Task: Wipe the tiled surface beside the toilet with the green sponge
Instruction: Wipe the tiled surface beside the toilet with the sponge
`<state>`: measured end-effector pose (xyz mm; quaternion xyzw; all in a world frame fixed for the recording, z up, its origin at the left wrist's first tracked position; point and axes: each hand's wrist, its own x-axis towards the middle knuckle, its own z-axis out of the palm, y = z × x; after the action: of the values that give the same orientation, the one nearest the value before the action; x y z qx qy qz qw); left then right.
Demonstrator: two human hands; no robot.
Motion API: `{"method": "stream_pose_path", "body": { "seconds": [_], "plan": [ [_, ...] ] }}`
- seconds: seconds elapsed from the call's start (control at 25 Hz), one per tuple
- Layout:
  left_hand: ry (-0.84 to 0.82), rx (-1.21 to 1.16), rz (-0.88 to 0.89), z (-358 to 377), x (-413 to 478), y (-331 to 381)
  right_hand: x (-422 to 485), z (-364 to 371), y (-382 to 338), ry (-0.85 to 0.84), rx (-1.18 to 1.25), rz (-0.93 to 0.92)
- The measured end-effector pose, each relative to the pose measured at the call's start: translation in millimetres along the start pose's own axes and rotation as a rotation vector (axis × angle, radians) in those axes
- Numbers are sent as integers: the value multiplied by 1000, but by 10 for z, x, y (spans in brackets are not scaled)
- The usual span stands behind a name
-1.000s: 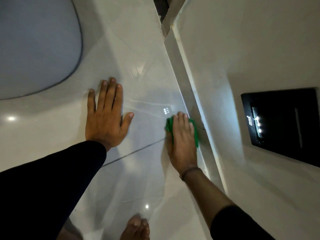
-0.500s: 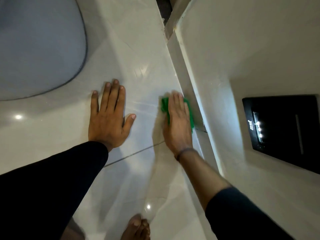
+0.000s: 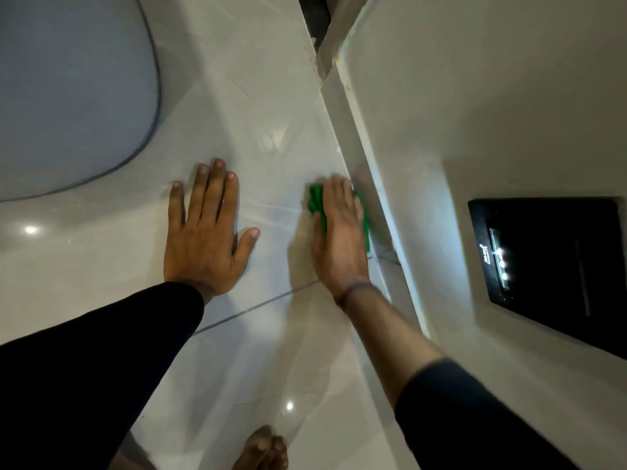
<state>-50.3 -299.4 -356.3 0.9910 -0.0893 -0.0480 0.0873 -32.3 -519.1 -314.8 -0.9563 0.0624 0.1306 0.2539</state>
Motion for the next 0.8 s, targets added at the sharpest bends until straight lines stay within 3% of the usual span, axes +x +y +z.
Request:
{"method": "stream_pose_path", "body": {
  "seconds": [0.2, 0.52, 0.8],
  "plan": [
    [-6, -30, -3, -25, 13, 12, 706, 96, -321, 51, -23, -54],
    [-23, -19, -10, -9, 15, 1, -394, -22, 254, -58, -31, -24],
    [-61, -53, -21, -20, 18, 3, 937, 46, -363, 24, -39, -150]
  ]
}}
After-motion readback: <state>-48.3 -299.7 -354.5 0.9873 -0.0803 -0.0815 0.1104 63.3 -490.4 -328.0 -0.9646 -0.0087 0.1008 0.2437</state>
